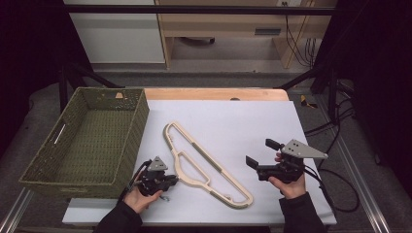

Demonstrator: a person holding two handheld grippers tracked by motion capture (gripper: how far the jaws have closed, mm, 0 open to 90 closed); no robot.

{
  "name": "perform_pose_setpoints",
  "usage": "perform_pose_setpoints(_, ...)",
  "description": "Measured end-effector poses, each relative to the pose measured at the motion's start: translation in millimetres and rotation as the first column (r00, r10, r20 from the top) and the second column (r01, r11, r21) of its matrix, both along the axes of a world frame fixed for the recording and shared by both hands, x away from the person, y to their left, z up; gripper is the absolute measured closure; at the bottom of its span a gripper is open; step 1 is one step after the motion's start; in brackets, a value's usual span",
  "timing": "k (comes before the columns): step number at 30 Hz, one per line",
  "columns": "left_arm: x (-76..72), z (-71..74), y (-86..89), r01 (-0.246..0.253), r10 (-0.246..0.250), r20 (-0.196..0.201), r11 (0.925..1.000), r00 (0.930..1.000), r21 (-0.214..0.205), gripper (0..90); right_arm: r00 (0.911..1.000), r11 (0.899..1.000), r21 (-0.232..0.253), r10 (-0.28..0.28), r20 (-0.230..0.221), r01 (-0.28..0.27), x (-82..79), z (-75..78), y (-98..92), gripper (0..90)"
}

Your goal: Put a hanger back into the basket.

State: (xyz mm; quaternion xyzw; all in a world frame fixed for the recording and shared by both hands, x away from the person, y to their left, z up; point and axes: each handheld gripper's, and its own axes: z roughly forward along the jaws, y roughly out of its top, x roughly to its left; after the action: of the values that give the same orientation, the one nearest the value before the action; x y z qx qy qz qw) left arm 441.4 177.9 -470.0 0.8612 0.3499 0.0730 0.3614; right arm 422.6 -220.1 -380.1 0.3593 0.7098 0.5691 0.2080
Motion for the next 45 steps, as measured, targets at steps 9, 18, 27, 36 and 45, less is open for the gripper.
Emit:
perform_pose_setpoints(9, 0.0, 3.2, -1.2, 0.021, -0.022, 0.001, 0.9995, 0.9998, 0.025, 88.0, 0.9997, 1.000, -0.011, 0.020, -0.011, -0.020, 1.1, -2.4, 4.9, 5.6)
perform_pose_setpoints(18, -1.6, 13.1, -3.0, 0.027, -0.027, 0.023, 0.9990, 0.9994, 0.036, 88.4, 0.9962, 0.996, -0.029, 0.084, -0.023, -0.085, 0.2, -4.1, 26.9, 8.5)
perform_pose_setpoints(27, -2.7, 28.3, -4.4, 0.022, -0.023, 0.041, 0.9990, 0.9989, 0.039, 88.6, 0.9860, 0.985, -0.058, 0.159, -0.050, -0.162, -1.7, -6.4, 65.2, 11.4)
perform_pose_setpoints(36, -1.0, 41.7, -7.2, 0.037, -0.039, 0.036, 0.9974, 0.9986, 0.062, 88.7, 0.9749, 0.970, -0.111, 0.207, -0.082, -0.215, 4.6, -11.3, 104.5, 14.9)
perform_pose_setpoints(45, 3.4, 57.6, -16.1, 0.055, -0.058, 0.027, 0.9915, 0.9979, 0.118, 88.8, 0.9665, 0.960, -0.144, 0.222, -0.129, -0.240, 11.2, -23.1, 121.3, 19.0)
